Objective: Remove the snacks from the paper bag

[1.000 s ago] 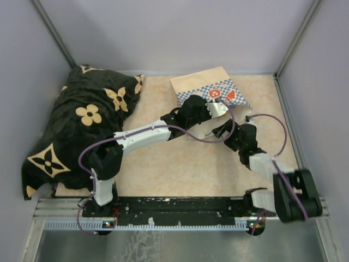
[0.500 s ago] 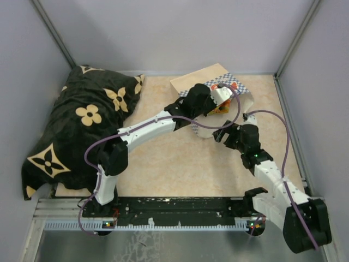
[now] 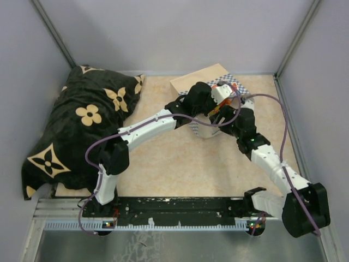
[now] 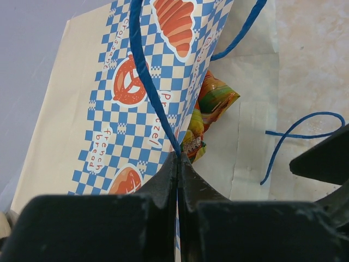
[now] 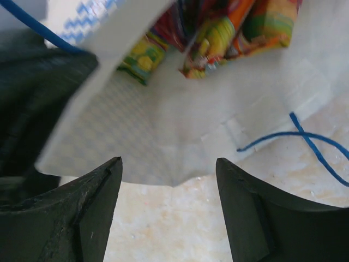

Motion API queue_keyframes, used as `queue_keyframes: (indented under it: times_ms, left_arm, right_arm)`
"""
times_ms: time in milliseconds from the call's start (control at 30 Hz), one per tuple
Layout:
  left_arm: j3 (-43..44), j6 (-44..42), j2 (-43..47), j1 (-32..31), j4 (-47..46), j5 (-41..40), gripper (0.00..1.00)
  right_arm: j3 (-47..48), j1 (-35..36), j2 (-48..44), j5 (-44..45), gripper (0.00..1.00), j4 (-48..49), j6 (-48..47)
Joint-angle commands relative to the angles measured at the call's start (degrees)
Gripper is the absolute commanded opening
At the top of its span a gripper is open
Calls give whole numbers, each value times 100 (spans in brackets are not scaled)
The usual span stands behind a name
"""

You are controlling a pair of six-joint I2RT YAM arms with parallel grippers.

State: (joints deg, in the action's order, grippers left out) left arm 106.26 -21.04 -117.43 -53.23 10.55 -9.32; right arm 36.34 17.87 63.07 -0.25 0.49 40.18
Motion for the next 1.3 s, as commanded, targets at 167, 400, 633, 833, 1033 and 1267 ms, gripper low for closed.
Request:
queue_keyframes:
  times_ms: [167,400,633,833,1033,1267]
  left_arm:
    - [392,600,-59,173,10,314,0]
    - [431,722,-29,189,62,422,0]
    - [491,843,-30,185,62,554,0]
    - [492,850,-27,189,122,545,0]
    - [445,830,-18,190,132,481,0]
    - [290,811,-45,199,34,398,0]
  right_arm:
    - [939,51,372,427,69,-1176,187]
    - [721,13,1085,567,61,-182,532]
    - [659,-53,1661,751,59,1417,1116]
    - [1037,-248,2470,722,58,1671,1513]
    - [1257,-348,3065,711,47,1962,1656]
    - [1119,-346,3366,263,0,2874,1463]
